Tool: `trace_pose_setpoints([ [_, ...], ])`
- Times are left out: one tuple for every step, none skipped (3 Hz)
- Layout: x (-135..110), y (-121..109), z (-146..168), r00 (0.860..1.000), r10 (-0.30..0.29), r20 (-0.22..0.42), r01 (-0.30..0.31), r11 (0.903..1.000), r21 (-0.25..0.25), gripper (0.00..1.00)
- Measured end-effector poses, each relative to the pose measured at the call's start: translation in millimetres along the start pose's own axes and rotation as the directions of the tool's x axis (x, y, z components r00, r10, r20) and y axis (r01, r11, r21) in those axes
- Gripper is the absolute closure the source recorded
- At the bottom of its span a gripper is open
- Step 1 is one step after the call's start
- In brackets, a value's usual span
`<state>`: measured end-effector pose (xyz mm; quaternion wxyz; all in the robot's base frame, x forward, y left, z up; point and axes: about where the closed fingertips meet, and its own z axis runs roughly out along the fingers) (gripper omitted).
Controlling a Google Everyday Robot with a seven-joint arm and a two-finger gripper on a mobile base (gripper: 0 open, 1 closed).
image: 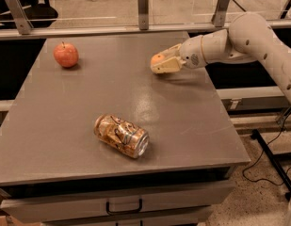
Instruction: Pick orange
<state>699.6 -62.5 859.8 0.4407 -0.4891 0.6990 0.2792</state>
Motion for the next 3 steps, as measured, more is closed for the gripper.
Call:
trace_pose_setpoints([
  [-23, 28, 0, 0.998, -0.026, 0.059, 0.031, 0.9959, -0.085, 0.87],
  [-59, 76, 0, 0.984, -0.051, 0.172, 0.092, 0.9666, -0.239, 1.0],
  [-77, 93, -9, 0.968, -0.033, 0.247, 0.112, 0.9419, -0.317, 1.0],
])
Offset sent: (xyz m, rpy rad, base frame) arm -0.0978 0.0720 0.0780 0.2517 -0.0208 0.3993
